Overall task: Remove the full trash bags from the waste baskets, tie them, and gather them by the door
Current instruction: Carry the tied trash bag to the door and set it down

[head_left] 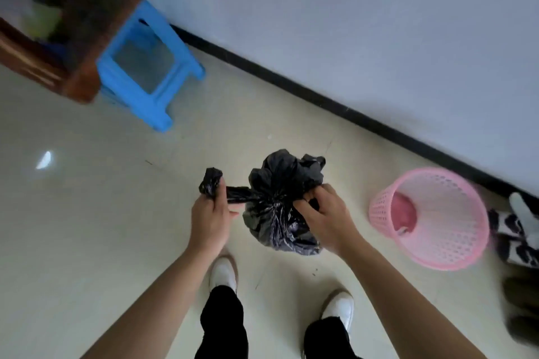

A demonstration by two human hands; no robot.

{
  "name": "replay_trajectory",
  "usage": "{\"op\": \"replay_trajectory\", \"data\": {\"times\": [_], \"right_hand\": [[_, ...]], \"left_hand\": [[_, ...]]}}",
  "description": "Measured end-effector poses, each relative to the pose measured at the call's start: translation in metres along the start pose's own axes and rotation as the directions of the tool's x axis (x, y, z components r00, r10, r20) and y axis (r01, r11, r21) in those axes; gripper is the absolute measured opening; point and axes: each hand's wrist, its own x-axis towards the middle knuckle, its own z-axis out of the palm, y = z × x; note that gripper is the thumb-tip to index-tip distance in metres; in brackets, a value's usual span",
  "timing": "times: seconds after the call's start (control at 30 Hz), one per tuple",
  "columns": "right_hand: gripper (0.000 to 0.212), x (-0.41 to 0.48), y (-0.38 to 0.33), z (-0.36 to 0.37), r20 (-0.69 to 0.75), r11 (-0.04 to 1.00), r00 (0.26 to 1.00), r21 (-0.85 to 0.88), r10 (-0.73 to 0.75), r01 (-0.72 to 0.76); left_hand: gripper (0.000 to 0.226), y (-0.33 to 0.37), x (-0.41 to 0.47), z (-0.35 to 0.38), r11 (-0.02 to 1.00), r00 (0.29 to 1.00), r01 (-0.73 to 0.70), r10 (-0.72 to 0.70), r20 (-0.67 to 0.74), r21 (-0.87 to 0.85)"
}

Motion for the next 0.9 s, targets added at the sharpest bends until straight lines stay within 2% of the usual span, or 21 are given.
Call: {"op": "replay_trajectory", "data": {"times": [0.1,0.2,0.27,0.33,0.4,0.47,0.53,0.63,0.7,0.83,0.9], "right_hand": [[0.018,-0.047,-0.129,-0.057,0.039,0.996,0.996,0.051,-0.077,0.075],[0.026,-0.089,-0.255,-0.091,0.065,0.978,0.988,0.164,-0.142,0.130],[0.037,-0.113,-0.326,-0.100,0.086,0.952,0.983,0.276,-0.163,0.133],[0.031,-0.135,-0.394,-0.097,0.148,0.921,0.965,0.361,-0.215,0.150],[0.023,-0.161,-0.456,-0.081,0.225,0.895,0.927,0.401,-0.301,0.194],[0.028,-0.181,-0.505,-0.059,0.274,0.870,0.887,0.437,-0.372,0.230],[0.035,-0.204,-0.551,-0.019,0.321,0.862,0.856,0.445,-0.405,0.242],[0.027,-0.234,-0.612,0.047,0.358,0.843,0.795,0.428,-0.490,0.327],[0.019,-0.261,-0.659,0.103,0.378,0.817,0.745,0.429,-0.549,0.385],[0.016,-0.321,-0.736,0.198,0.448,0.779,0.643,0.439,-0.621,0.447],[0.015,-0.344,-0.763,0.242,0.466,0.751,0.589,0.414,-0.660,0.515]], "left_hand": [[0.048,0.112,-0.055,-0.091,0.996,0.997,-0.026,0.018,-0.081,-0.090],[0.038,0.205,-0.110,-0.184,0.993,0.977,-0.082,0.062,-0.203,-0.089],[0.028,0.241,-0.144,-0.243,0.985,0.951,-0.139,0.104,-0.290,-0.104],[0.024,0.259,-0.176,-0.303,0.967,0.930,-0.196,0.131,-0.343,-0.162],[0.041,0.259,-0.201,-0.359,0.939,0.921,-0.238,0.137,-0.366,-0.248],[0.058,0.258,-0.222,-0.403,0.916,0.922,-0.229,0.097,-0.374,-0.328],[0.060,0.246,-0.247,-0.451,0.878,0.916,-0.221,0.037,-0.400,-0.425],[0.061,0.214,-0.273,-0.522,0.873,0.867,-0.231,-0.015,-0.497,-0.429],[0.054,0.181,-0.290,-0.583,0.875,0.834,-0.230,-0.048,-0.550,-0.425],[0.010,0.120,-0.323,-0.679,0.864,0.763,-0.261,-0.089,-0.640,-0.431],[0.014,0.095,-0.338,-0.719,0.846,0.690,-0.278,-0.153,-0.708,-0.454]]}}
